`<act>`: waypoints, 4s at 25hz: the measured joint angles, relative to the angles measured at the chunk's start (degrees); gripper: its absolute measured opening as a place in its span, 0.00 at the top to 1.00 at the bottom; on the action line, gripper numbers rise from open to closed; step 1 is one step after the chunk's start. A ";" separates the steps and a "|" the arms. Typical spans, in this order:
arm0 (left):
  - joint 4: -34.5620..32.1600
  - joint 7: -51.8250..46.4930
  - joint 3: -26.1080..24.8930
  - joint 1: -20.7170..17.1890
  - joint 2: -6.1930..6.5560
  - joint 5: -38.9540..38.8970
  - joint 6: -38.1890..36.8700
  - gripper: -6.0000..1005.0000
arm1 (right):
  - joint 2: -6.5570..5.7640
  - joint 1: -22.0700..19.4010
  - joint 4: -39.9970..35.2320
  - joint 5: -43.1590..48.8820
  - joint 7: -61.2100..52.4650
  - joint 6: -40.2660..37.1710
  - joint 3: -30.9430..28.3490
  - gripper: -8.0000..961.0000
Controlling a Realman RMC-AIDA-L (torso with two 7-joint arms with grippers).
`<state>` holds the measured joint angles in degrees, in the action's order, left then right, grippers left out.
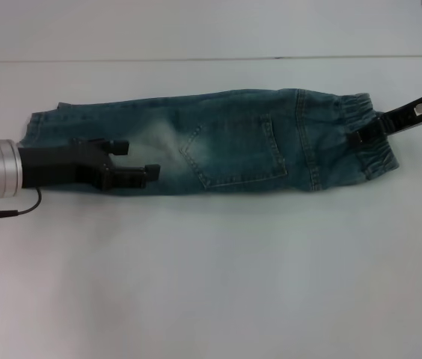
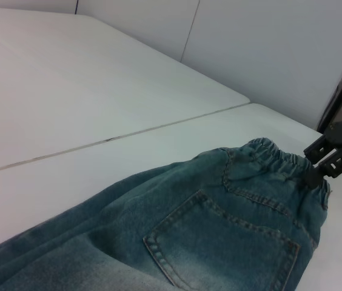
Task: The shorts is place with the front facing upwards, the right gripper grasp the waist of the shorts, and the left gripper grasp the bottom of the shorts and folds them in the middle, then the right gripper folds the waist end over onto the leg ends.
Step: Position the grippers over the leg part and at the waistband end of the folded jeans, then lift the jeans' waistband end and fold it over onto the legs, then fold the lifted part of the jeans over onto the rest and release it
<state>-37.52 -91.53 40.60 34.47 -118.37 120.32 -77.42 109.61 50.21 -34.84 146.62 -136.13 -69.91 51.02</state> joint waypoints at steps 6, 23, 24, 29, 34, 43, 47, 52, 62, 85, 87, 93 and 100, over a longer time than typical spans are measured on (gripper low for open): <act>0.00 0.10 0.00 0.03 -0.17 0.00 0.06 0.19 | 0.07 -0.03 -0.04 0.06 0.52 -0.13 0.15 0.57; 0.68 1.17 -0.59 0.33 -1.42 -1.08 3.28 0.21 | 0.06 -0.04 -0.31 -0.35 1.99 -2.20 -1.67 0.92; 0.68 2.06 -0.67 0.36 -1.84 -1.63 3.56 0.21 | -0.05 -0.15 -0.87 -0.37 2.29 -3.09 -2.60 0.92; 3.32 17.57 0.24 0.96 -6.07 -11.45 9.81 0.22 | -0.78 -1.46 -6.24 -0.44 2.86 -9.54 -7.47 0.92; 16.77 42.35 0.93 4.24 -6.11 -31.34 16.64 0.28 | -1.40 -2.05 -11.70 -0.46 2.63 -17.68 -11.78 0.92; 35.78 86.52 -2.13 11.30 -6.20 -56.55 23.97 0.47 | -1.55 -1.53 -15.39 -1.55 2.17 -25.10 -16.25 0.92; 42.89 105.69 -10.55 13.93 -6.21 -58.97 25.96 0.63 | -1.77 -1.48 -17.85 -6.29 0.58 -28.85 -16.80 0.92; 46.52 115.73 -14.45 15.69 -6.24 -58.55 30.72 0.85 | -1.70 -0.48 -23.24 -10.77 -2.75 -32.51 -16.28 0.92; 50.47 116.21 -14.67 15.99 -6.26 -52.35 33.38 0.99 | -1.25 1.98 -26.45 -12.97 -3.59 -33.78 -16.44 0.92; 60.70 112.79 -28.45 15.70 -6.25 -32.56 33.10 0.99 | 1.19 7.52 -26.76 -14.01 -2.47 -28.86 -11.11 0.92; 61.56 112.80 -29.43 15.51 -6.25 -30.84 33.11 0.99 | 1.40 7.89 -26.59 -14.01 -2.29 -28.85 -10.87 0.92; 63.74 112.76 -33.83 14.58 -6.25 -25.80 33.14 0.99 | 1.74 8.40 -26.24 -14.01 -2.21 -28.84 -9.34 0.93; 62.88 112.73 -37.80 12.45 -6.26 -24.06 32.82 0.99 | 1.51 7.77 -25.18 -13.77 -1.46 -28.26 -9.17 0.93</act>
<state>25.36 21.20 2.80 46.92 -124.63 96.26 -44.60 111.13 57.98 -60.02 132.85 -137.58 -98.18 41.85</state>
